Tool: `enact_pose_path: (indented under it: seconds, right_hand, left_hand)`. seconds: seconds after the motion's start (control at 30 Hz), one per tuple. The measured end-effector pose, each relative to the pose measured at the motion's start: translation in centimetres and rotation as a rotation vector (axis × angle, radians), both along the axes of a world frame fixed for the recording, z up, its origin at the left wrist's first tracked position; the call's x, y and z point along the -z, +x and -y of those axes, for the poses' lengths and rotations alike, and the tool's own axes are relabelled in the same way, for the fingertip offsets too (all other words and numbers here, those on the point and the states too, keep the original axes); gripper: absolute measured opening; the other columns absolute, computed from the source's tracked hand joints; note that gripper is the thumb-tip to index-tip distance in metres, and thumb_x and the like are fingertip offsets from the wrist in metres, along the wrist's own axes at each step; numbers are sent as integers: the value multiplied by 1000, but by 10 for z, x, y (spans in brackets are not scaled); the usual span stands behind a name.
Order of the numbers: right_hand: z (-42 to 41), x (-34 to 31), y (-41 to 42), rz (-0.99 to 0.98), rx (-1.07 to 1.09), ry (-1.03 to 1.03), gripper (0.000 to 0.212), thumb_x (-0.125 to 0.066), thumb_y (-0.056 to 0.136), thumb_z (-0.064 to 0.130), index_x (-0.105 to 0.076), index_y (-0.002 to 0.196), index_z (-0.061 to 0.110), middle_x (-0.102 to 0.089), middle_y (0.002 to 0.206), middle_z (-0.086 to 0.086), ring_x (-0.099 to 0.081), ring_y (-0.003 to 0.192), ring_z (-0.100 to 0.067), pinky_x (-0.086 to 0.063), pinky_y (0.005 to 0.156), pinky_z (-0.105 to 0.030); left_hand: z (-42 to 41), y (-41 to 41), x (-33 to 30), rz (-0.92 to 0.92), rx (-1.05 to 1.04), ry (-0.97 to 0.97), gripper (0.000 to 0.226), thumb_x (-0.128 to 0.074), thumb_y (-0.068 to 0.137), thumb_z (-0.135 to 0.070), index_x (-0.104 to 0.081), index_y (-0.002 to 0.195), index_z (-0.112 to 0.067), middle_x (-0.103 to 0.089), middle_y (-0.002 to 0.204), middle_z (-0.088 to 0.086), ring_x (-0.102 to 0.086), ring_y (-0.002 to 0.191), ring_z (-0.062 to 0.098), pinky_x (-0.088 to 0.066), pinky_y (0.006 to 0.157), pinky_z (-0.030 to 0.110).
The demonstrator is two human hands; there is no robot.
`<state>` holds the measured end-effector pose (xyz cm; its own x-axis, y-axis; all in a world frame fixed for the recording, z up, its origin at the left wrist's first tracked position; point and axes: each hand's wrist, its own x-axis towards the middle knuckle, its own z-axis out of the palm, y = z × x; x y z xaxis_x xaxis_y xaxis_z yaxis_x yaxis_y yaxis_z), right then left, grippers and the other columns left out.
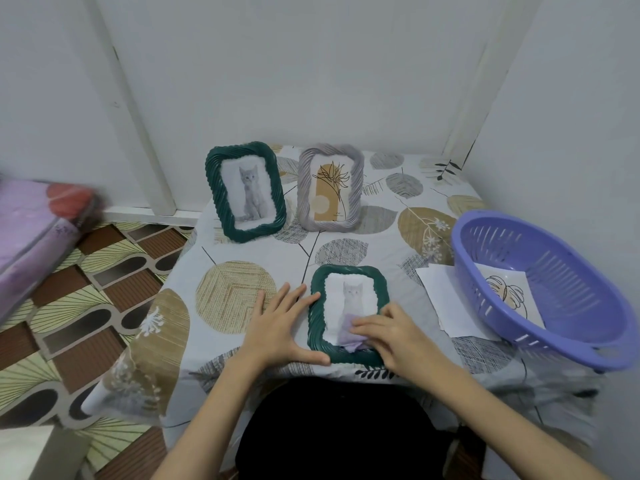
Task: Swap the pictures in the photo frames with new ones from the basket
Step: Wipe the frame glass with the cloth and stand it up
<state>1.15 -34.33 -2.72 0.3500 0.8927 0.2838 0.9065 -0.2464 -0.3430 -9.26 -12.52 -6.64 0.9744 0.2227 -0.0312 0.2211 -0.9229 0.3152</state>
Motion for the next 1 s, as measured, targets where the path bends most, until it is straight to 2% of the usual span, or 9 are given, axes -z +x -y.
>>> enact_pose_path:
  seconds: [0.1,0.23,0.33,0.43,0.53,0.63,0.73,0.9,1.0]
  right_hand:
    - [-2,2,22,36,152,29,22,-68,71,-1,-73,91,6,-73,99,-7,-43,67,-27,-34,66,-25]
    - [-48,1,49,-63,385,50,22,-56,90,18,-68,108,16,-69,110,-2,-33,82,-18,-34,76,-31]
    - [-78,4,38,-180,343,61,26,-51,92,29,-63,115,31,-64,114,4,-34,87,-17,-38,83,-33]
    - [-71,9,14,-205,283,54,27,-51,93,25,-62,118,27,-60,108,-8,-37,86,-19,-43,84,-39]
    - [-36,14,7,-74,192,90,23,-59,88,13,-67,109,16,-71,101,-5,-34,77,-20,-44,72,-41]
    - [-26,16,26,25,338,3,29,-56,88,9,-63,115,15,-70,107,-1,-33,80,-18,-41,74,-37]
    - [-52,11,42,-60,451,27,31,-50,92,10,-59,121,17,-67,109,-4,-31,84,-17,-37,79,-32]
    - [-82,10,26,-239,298,40,29,-47,94,21,-60,119,29,-54,104,-9,-34,87,-18,-38,86,-34]
    - [-64,13,24,-172,264,74,29,-50,92,16,-63,116,24,-54,89,-8,-35,84,-19,-41,81,-37]
  left_hand:
    - [0,0,-1,-4,3,0,115,-44,42,-94,-3,141,-51,-2,156,-19,7,145,8,12,115,49]
    - [1,-1,-1,-8,7,3,115,-44,43,-94,-4,141,-51,-2,156,-18,8,145,9,12,115,50]
    - [0,0,-1,-14,3,21,116,-37,41,-96,5,140,-53,0,157,-18,8,145,10,11,115,51]
    - [1,0,0,-22,8,53,113,-28,40,-98,21,132,-55,4,157,-18,10,145,10,11,115,51]
    - [0,0,1,-9,10,57,118,-24,38,-99,10,140,-50,4,157,-18,10,145,10,11,115,51]
    - [0,0,1,-9,17,56,120,-23,37,-99,8,142,-49,4,157,-18,11,145,10,11,115,52]
    - [0,1,2,-20,16,63,125,-25,38,-99,11,144,-43,7,157,-17,12,145,11,12,115,52]
    - [0,2,3,-27,0,50,129,-36,42,-97,5,147,-35,7,156,-17,11,145,10,13,115,51]
    - [1,3,2,-11,6,33,129,-39,42,-96,3,148,-35,7,155,-20,11,144,8,12,115,51]
